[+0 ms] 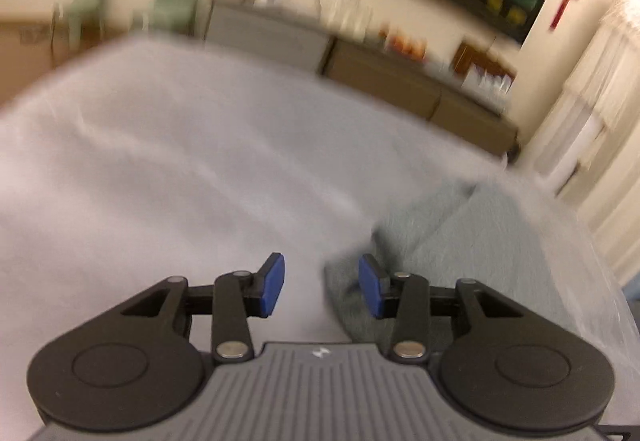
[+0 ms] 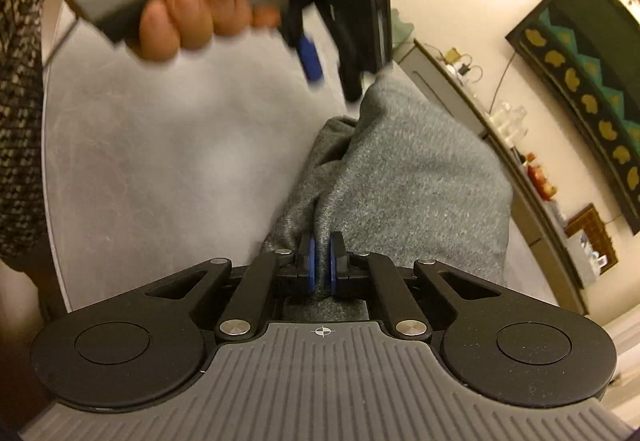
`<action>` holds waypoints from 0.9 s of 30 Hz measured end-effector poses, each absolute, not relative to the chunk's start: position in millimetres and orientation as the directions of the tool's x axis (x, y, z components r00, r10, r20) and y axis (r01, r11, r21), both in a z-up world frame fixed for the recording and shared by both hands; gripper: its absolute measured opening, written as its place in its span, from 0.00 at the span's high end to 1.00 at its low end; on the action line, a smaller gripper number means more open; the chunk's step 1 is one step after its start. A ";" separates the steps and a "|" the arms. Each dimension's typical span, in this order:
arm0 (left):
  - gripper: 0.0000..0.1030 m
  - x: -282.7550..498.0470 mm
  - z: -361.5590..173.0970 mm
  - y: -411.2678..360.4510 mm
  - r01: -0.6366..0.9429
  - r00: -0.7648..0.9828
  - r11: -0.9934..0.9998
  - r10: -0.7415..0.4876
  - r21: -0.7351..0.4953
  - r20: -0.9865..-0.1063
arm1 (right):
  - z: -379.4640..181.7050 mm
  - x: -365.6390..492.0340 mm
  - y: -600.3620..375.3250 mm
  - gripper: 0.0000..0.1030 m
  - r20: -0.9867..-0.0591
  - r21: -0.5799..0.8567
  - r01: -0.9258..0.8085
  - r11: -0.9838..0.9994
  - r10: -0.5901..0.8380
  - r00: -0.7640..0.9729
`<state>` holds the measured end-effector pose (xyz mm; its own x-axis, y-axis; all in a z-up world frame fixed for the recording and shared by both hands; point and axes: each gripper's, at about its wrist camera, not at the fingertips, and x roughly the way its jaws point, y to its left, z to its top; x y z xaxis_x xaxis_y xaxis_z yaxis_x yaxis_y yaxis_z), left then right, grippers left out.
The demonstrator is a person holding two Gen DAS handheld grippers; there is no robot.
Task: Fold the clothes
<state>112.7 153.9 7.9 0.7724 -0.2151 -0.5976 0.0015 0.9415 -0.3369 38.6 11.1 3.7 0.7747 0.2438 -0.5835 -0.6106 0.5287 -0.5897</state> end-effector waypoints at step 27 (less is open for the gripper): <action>0.44 95.8 -16.1 60.9 0.278 0.660 0.948 -0.305 -0.153 -0.687 | 52.6 60.0 -129.2 0.83 -0.595 -0.301 -0.526 0.795 0.275 0.755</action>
<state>95.8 60.9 -16.1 0.6599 -0.3048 -0.6867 0.2785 0.9481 -0.1533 60.0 -129.2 52.6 0.7554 0.2750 -0.5947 -0.5265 0.7950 -0.3012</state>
